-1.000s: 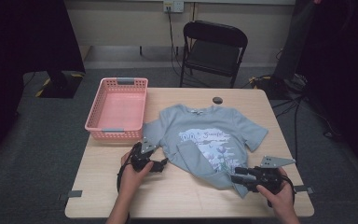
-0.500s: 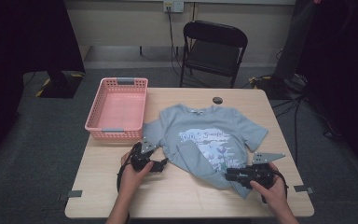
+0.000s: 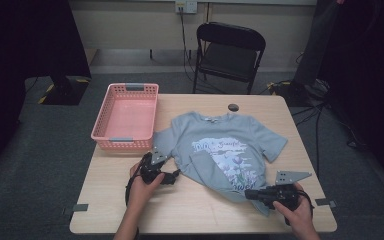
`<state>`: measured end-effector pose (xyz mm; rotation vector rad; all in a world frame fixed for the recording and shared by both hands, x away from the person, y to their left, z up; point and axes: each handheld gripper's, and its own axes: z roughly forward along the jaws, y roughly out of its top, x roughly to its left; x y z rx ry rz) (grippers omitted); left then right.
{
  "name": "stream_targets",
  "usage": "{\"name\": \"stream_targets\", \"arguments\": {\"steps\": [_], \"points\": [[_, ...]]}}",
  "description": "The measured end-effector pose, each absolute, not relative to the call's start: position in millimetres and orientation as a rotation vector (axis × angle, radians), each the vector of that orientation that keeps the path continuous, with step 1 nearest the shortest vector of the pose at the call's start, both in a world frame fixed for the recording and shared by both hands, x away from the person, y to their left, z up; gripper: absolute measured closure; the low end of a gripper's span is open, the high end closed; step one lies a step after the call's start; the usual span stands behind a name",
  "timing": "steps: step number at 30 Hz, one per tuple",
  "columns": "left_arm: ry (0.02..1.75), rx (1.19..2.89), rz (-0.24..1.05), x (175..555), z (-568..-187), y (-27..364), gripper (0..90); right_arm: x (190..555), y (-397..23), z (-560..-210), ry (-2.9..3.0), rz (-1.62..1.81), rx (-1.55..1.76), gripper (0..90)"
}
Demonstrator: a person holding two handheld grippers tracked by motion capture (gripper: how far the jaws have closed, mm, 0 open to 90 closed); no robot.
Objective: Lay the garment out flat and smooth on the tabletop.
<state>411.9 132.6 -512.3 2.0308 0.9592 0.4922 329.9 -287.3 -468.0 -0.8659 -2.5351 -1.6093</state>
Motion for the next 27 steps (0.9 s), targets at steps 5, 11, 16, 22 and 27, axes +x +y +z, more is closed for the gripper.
{"name": "stream_targets", "arguments": {"steps": [5,11,16,22,27], "points": [[0.958,2.031,0.494,411.9,-512.3,132.6,7.6,315.4,-294.9,-471.8,-2.545,-1.582,-0.832,88.8],[0.958,2.031,0.494,412.0,-512.3,132.6,7.6,304.5,-305.0,-480.1,-2.567,-1.524,-0.837,88.6],[0.958,2.032,0.495,412.0,-512.3,132.6,7.6,300.1,-308.1,-486.9,-2.581,-1.489,-0.844,88.9],[0.96,2.03,0.492,411.9,-512.4,132.5,7.6,295.9,-308.8,-491.6,-2.584,-1.473,-0.837,88.9],[0.961,2.028,0.491,411.8,-512.5,132.4,7.6,295.9,-313.6,-487.7,-2.554,-1.54,-0.879,70.2]]}}
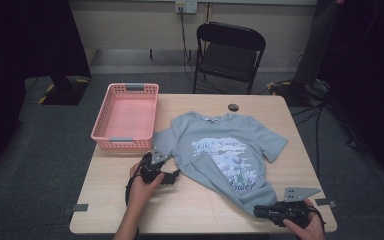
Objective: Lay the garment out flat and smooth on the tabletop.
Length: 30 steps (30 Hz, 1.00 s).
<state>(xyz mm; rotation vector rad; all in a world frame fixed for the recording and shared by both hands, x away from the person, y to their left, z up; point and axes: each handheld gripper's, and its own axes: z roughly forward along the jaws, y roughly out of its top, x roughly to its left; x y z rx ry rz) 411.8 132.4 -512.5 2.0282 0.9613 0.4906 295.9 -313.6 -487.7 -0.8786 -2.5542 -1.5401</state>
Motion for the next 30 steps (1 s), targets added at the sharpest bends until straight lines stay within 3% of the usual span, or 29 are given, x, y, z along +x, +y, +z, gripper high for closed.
{"name": "stream_targets", "arguments": {"steps": [8,13,21,24,26,30], "points": [[0.958,2.032,0.494,412.0,-512.3,132.6,7.6,320.9,-340.0,-472.9,-2.643,-1.622,-1.192,54.8],[0.959,2.031,0.494,411.9,-512.4,132.5,7.6,337.5,-347.9,-477.2,-2.746,-1.541,-1.324,55.5],[0.961,2.028,0.491,411.8,-512.5,132.4,7.6,339.6,-351.3,-492.0,-2.788,-1.432,-1.384,65.5],[0.962,2.028,0.49,411.8,-512.5,132.3,7.6,336.8,-350.1,-494.6,-2.799,-1.405,-1.363,72.4],[0.959,2.031,0.494,411.9,-512.4,132.5,7.6,335.3,-349.8,-495.4,-2.801,-1.388,-1.343,81.9],[0.959,2.031,0.494,411.9,-512.4,132.5,7.6,330.5,-351.2,-495.4,-2.793,-1.403,-1.318,87.3]]}}
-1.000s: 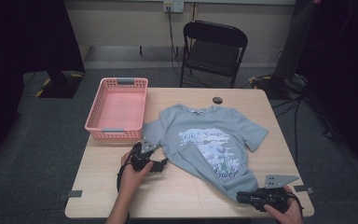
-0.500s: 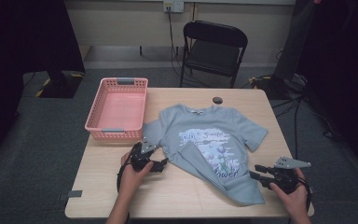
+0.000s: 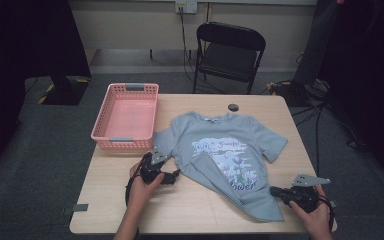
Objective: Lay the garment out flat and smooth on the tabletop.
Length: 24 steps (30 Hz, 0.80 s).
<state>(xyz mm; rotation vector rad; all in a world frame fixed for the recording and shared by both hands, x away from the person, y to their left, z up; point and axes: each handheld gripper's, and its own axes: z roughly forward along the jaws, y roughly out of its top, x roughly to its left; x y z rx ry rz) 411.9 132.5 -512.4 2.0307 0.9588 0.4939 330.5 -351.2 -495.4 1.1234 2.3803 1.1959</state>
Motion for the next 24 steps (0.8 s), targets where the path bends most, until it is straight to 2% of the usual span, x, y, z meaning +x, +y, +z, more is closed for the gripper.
{"name": "stream_targets", "arguments": {"steps": [8,10,11,13,17,21,24], "points": [[0.961,2.028,0.491,411.8,-512.5,132.4,7.6,314.0,-362.1,-491.5,2.359,1.258,1.135,88.6],[0.959,2.031,0.494,412.0,-512.4,132.5,7.6,311.3,-363.2,-492.0,2.361,1.261,1.148,86.0],[0.959,2.031,0.494,411.9,-512.4,132.5,7.6,310.9,-363.5,-492.3,2.351,1.244,1.158,79.4],[0.959,2.031,0.494,411.9,-512.4,132.5,7.6,312.2,-363.9,-491.9,2.343,1.244,1.154,72.2],[0.958,2.031,0.494,412.0,-512.3,132.6,7.5,320.2,-360.3,-488.0,2.294,1.22,1.175,40.2],[0.959,2.031,0.494,411.9,-512.4,132.5,7.6,332.6,-354.3,-484.9,2.272,1.196,1.197,25.4],[0.959,2.031,0.494,412.0,-512.4,132.5,7.6,343.9,-350.6,-483.5,2.257,1.19,1.221,18.6]]}}
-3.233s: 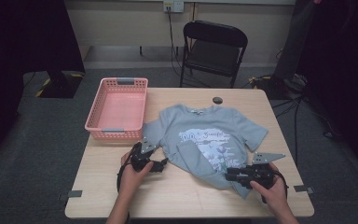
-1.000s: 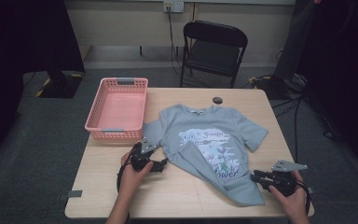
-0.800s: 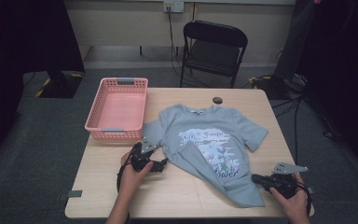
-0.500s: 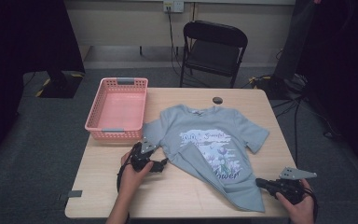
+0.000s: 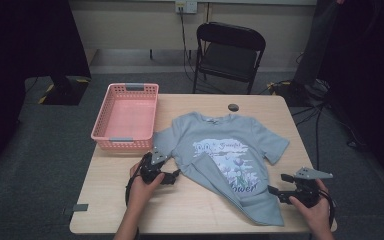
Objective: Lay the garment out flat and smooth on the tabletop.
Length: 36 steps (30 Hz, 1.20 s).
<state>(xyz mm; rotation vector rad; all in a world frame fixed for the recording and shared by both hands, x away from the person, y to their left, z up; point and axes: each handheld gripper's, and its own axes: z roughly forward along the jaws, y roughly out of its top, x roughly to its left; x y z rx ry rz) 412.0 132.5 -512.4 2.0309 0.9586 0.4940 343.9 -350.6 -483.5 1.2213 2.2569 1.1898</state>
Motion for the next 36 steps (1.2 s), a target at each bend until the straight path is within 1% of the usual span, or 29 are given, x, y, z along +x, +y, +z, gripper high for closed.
{"name": "stream_targets", "arguments": {"steps": [3,7,18,36], "points": [[0.959,2.031,0.494,412.0,-512.4,132.5,7.6,354.8,-347.1,-482.2,2.255,1.153,1.233,13.9],[0.958,2.031,0.494,412.0,-512.4,132.5,7.5,364.4,-344.2,-481.3,2.25,1.098,1.205,13.3],[0.958,2.031,0.494,412.0,-512.4,132.5,7.5,381.9,-344.9,-495.5,2.283,1.052,1.209,12.2],[0.963,2.029,0.495,411.6,-512.4,132.2,7.4,387.0,-340.9,-499.3,2.311,1.021,1.181,10.8]]}}
